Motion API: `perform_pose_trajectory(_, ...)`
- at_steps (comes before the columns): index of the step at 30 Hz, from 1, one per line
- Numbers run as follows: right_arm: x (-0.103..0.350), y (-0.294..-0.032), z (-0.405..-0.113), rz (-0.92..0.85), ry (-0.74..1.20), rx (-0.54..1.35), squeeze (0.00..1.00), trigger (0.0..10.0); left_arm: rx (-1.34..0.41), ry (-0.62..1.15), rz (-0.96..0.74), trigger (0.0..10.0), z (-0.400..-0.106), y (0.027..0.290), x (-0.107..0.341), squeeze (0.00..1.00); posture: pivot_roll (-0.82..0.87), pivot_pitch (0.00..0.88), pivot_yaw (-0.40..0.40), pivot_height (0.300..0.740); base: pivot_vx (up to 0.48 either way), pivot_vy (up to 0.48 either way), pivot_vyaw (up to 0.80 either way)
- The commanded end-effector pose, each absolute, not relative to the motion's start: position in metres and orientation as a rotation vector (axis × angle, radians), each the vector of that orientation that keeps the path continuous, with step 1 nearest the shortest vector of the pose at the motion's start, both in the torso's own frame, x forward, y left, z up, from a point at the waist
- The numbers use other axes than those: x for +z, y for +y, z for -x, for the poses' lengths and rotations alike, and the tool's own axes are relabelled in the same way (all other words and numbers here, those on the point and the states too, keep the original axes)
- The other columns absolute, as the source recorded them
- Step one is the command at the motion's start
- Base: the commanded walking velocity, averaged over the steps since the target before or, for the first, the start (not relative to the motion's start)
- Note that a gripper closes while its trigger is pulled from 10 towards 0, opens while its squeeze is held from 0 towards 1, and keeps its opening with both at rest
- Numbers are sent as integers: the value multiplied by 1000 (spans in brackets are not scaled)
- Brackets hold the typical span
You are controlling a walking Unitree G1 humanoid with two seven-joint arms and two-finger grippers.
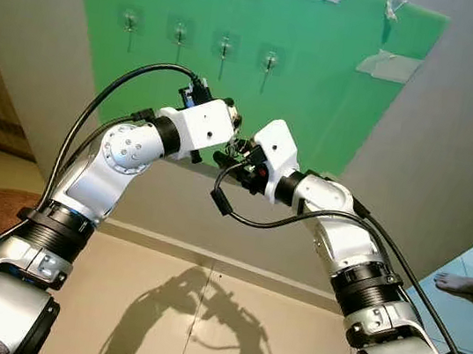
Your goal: Hang keys on a hook
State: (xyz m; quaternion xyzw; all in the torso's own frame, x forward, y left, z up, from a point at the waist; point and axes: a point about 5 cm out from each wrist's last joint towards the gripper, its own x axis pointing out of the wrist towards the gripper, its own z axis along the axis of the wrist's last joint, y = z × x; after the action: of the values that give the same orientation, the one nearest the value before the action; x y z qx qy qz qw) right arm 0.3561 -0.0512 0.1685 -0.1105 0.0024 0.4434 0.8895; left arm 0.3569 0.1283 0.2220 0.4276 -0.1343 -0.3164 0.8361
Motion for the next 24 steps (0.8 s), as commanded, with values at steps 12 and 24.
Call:
perform_pose_trajectory(12, 171, -54, -358, 192, 14, 912, 0, 0, -671, -298, -903, 0, -354, 127, 226, 0, 31, 49, -76, 740, 0, 0, 0)
perform_pose_trajectory(24, 171, -57, -359, 182, 19, 898, 0, 0, -650, -266, -906, 0, -355, 130, 223, 0, 27, 56, -71, 740, 0, 0, 0)
